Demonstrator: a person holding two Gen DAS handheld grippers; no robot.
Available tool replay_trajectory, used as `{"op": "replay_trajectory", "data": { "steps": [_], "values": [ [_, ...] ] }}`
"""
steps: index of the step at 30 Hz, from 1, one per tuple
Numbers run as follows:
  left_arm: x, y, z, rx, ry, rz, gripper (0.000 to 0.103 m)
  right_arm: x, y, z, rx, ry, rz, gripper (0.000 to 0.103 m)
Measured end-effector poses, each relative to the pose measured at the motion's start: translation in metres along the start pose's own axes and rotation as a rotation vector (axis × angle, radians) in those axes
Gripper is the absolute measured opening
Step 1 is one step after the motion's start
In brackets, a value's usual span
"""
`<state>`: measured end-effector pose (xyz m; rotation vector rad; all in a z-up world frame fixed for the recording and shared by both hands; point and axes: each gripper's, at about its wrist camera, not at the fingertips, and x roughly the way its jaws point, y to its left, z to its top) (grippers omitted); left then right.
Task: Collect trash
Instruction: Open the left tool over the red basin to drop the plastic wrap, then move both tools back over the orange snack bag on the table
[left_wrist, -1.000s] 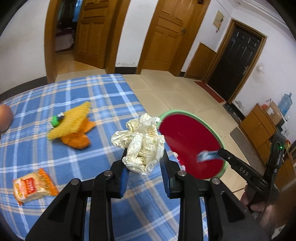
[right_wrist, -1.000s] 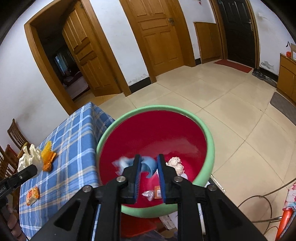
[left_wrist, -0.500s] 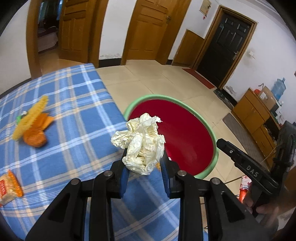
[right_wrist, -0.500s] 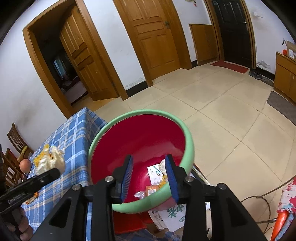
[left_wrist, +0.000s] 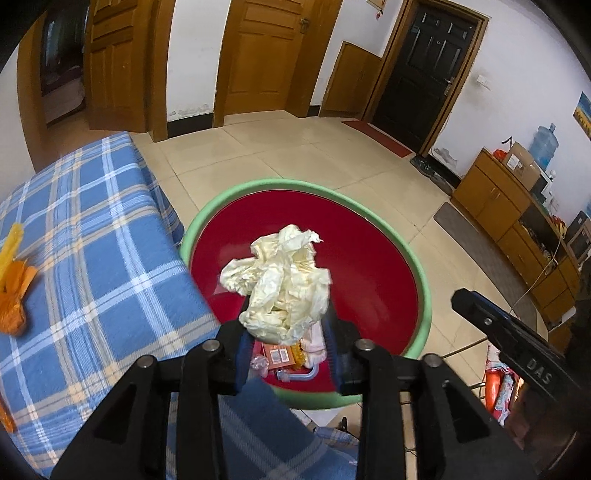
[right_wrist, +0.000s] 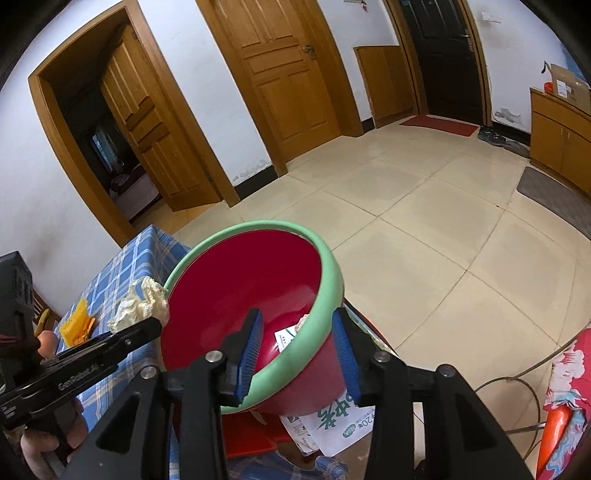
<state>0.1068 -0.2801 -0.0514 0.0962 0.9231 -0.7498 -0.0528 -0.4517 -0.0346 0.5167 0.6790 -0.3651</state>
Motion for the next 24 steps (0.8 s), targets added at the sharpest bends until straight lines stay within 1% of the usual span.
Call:
{"op": "replay_trajectory", "data": {
  "steps": [1, 4, 14, 24],
  "values": [
    [0.0, 0.0, 0.0, -0.003, -0.001, 0.001, 0.046, -0.001, -0.001, 0.0, 0.004, -0.003, -0.001, 0.045],
    [-0.003, -0.002, 0.001, -0.003, -0.011, 0.008, 0.051, -0.004, -0.005, 0.002, 0.015, -0.011, -0.003, 0.047],
    [-0.029, 0.013, 0.004, -0.036, -0.047, 0.039, 0.052, -0.008, -0.001, 0.002, 0.02, -0.019, 0.019, 0.053],
    [-0.069, 0.053, -0.006, -0.098, -0.098, 0.113, 0.052, -0.019, 0.021, -0.002, -0.004, -0.032, 0.061, 0.061]
  ]
}}
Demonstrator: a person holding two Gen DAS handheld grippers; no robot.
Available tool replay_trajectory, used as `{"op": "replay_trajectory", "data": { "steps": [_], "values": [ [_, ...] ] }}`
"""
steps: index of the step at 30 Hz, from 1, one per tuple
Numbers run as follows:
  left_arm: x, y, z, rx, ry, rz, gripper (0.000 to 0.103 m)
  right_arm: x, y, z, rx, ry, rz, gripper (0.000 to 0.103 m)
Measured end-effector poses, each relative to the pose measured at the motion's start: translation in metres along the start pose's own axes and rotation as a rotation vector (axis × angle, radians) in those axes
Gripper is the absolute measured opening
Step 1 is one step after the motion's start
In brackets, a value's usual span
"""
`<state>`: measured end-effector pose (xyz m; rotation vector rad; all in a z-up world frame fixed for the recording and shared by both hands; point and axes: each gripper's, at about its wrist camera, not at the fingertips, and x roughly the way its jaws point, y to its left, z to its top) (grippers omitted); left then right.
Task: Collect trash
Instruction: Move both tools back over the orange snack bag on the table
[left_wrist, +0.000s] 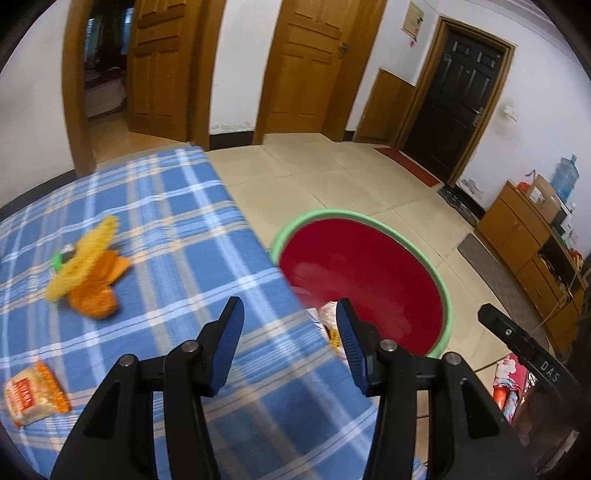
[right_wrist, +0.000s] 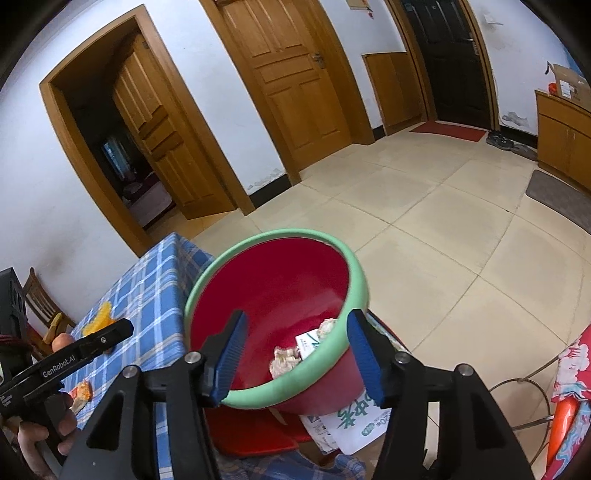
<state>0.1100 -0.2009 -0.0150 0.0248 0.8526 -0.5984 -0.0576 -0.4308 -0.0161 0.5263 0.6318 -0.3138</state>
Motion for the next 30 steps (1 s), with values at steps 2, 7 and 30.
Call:
{"op": "replay_trajectory", "data": {
  "steps": [2, 7, 30],
  "values": [
    [-0.006, 0.009, -0.002, -0.013, -0.009, 0.017, 0.052, -0.002, 0.007, -0.002, -0.008, 0.0, 0.014, 0.063],
    [-0.027, 0.041, -0.009, -0.061, -0.029, 0.074, 0.052, -0.005, 0.026, -0.009, -0.037, 0.009, 0.048, 0.066],
    [-0.082, 0.206, -0.058, -0.294, -0.03, 0.375, 0.055, -0.001, 0.099, -0.035, -0.155, 0.073, 0.142, 0.069]
  ]
}}
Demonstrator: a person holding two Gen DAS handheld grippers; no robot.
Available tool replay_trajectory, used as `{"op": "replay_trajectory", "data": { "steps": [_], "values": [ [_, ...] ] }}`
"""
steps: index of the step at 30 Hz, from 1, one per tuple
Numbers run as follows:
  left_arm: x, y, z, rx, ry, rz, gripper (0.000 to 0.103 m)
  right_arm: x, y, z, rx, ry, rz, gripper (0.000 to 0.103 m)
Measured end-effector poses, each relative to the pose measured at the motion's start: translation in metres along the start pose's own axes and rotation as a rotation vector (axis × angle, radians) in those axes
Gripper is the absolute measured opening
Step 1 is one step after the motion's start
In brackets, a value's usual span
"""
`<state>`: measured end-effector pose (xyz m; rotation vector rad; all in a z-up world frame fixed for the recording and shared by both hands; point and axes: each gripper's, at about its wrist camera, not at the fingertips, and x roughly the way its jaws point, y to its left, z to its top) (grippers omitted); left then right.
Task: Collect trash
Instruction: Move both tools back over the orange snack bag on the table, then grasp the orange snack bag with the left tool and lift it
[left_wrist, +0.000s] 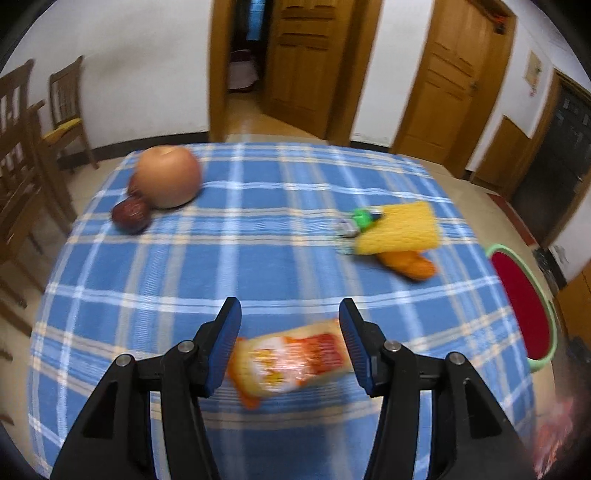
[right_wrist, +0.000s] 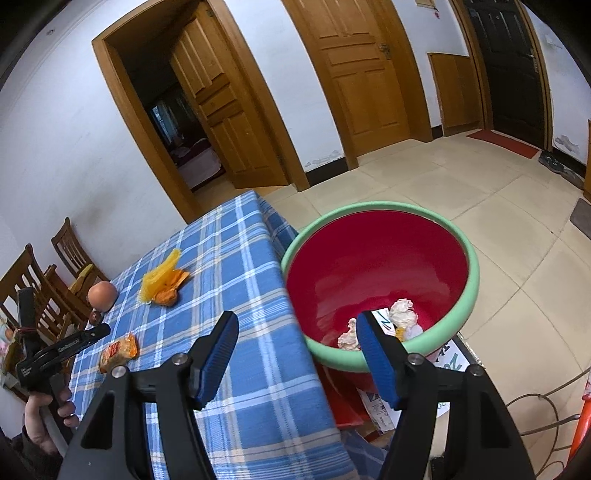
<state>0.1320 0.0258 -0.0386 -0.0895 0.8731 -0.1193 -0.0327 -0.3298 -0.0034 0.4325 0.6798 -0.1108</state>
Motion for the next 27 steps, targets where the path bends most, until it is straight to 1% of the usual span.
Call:
{"op": "replay_trajectory", "data": {
  "steps": [3, 5, 8, 12, 16, 19, 22, 25, 27],
  "values": [
    [0.007, 0.017, -0.004, -0.028, 0.018, 0.046, 0.055, 0.0, 0.003, -0.002, -0.008, 0.003, 0.004, 0.069],
    [0.01, 0.026, -0.007, -0.042, 0.033, 0.06, 0.055, 0.001, 0.004, -0.002, -0.011, 0.005, 0.006, 0.069],
    [0.009, 0.035, -0.012, -0.063, 0.037, 0.063, 0.055, 0.0, 0.006, -0.003, -0.016, 0.007, 0.008, 0.069],
    [0.004, 0.037, -0.022, -0.054, 0.059, 0.069, 0.055, 0.0, 0.009, -0.004, -0.021, 0.007, 0.012, 0.069],
    [-0.004, 0.032, -0.035, -0.061, 0.069, 0.039, 0.055, 0.001, 0.01, -0.005, -0.022, 0.011, 0.016, 0.069],
    [-0.013, 0.024, -0.041, -0.066, 0.06, 0.008, 0.055, 0.002, 0.012, -0.006, -0.026, 0.015, 0.02, 0.069],
    [-0.022, 0.015, -0.041, -0.066, 0.041, -0.023, 0.056, 0.004, 0.014, -0.007, -0.031, 0.019, 0.023, 0.069],
    [-0.023, 0.002, -0.04, -0.051, 0.04, -0.061, 0.06, 0.006, 0.015, -0.007, -0.033, 0.023, 0.025, 0.069],
    [-0.021, -0.007, -0.04, -0.034, 0.044, -0.068, 0.06, 0.007, 0.016, -0.007, -0.036, 0.025, 0.026, 0.069]
  ]
}}
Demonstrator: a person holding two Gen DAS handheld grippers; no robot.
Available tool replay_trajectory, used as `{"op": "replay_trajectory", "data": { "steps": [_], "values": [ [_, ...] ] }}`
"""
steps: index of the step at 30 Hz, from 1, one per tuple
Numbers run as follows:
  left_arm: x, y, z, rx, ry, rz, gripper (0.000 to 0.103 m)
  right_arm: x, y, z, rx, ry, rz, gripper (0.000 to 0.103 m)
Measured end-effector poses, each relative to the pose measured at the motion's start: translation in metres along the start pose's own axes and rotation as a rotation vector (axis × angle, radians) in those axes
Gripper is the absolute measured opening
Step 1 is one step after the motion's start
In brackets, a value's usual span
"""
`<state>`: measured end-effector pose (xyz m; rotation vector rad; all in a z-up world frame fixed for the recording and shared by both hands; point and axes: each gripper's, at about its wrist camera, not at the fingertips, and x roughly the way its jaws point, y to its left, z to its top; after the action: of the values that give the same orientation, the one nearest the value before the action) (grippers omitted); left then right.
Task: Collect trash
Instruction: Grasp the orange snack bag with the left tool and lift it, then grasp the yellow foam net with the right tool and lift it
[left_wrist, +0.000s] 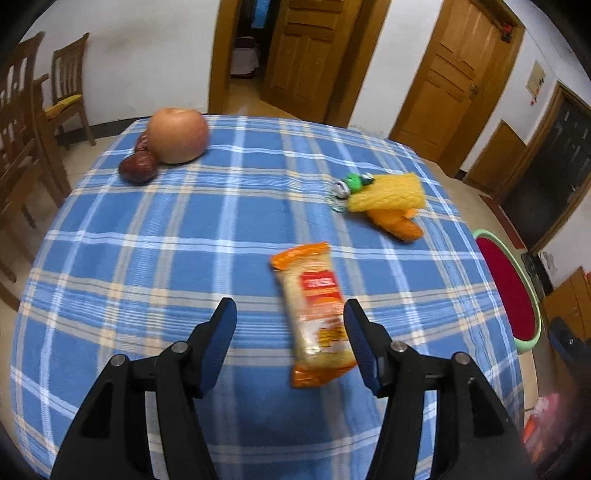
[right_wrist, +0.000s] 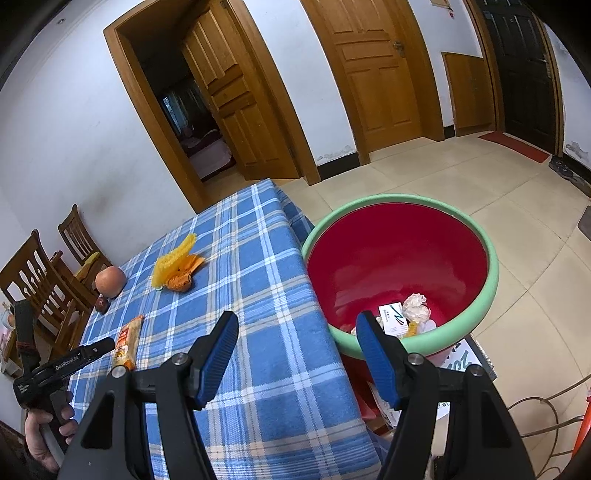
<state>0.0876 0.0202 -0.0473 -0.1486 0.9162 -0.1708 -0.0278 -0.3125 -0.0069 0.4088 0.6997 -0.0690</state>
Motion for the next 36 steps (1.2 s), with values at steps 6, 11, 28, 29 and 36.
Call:
{"op": "replay_trajectory", "data": {
  "steps": [6, 11, 28, 29, 36],
  "values": [
    [0.017, -0.013, -0.002, 0.01, 0.032, -0.013, 0.06, 0.002, 0.001, -0.001, -0.004, 0.003, 0.0, 0.069],
    [0.024, -0.018, -0.002, 0.021, 0.036, -0.004, 0.059, 0.003, 0.003, -0.001, -0.005, 0.007, 0.001, 0.069],
    [0.016, 0.006, 0.023, -0.02, -0.032, 0.009, 0.039, 0.043, 0.067, 0.021, -0.121, 0.048, 0.083, 0.069],
    [0.014, 0.01, 0.025, -0.026, -0.039, 0.011, 0.039, 0.047, 0.072, 0.023, -0.125, 0.052, 0.09, 0.069],
    [0.013, 0.028, 0.037, -0.063, -0.06, 0.031, 0.039, 0.08, 0.113, 0.038, -0.155, 0.079, 0.141, 0.069]
  ]
}}
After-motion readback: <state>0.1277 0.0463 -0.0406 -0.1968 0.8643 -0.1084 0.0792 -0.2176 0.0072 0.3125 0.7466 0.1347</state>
